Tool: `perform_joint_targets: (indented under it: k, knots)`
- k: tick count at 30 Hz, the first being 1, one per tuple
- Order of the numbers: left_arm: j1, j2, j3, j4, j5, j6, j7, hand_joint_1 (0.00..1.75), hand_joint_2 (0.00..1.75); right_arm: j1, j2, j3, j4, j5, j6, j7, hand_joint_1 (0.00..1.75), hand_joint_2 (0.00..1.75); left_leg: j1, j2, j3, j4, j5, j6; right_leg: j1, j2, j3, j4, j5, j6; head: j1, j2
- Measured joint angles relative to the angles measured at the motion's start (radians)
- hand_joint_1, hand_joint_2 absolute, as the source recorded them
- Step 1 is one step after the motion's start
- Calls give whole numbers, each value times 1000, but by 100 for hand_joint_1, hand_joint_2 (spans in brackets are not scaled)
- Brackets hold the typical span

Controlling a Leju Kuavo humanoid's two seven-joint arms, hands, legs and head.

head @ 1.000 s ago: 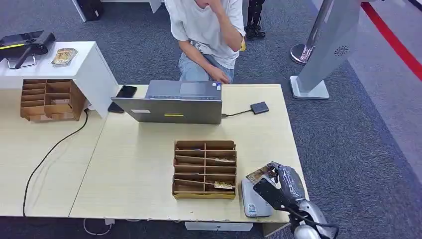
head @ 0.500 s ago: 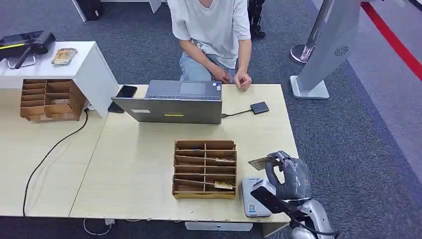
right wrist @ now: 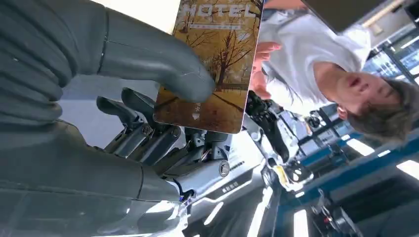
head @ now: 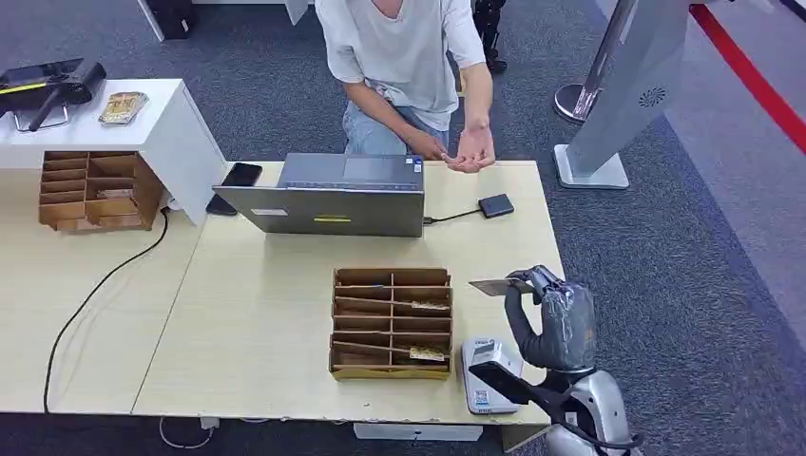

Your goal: Pass the card to the sensor for recognition and then transmit it.

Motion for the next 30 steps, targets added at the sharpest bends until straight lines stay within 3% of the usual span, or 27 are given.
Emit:
perform_joint_targets:
  k: [15,30]
  knots:
    - [0,3,0,0,-31,-26,-18,0,0,-142,16,40,5,59,37,29,175,175,0,0,0,0,1,0,0,0,0,0,0,0,0,0]
    - [-1,23,-17,-1,-99,-70,-33,0,0,-461,98,184,161,110,163,143,175,175,0,0,0,0,2,-2,0,0,0,1,1,-1,0,0]
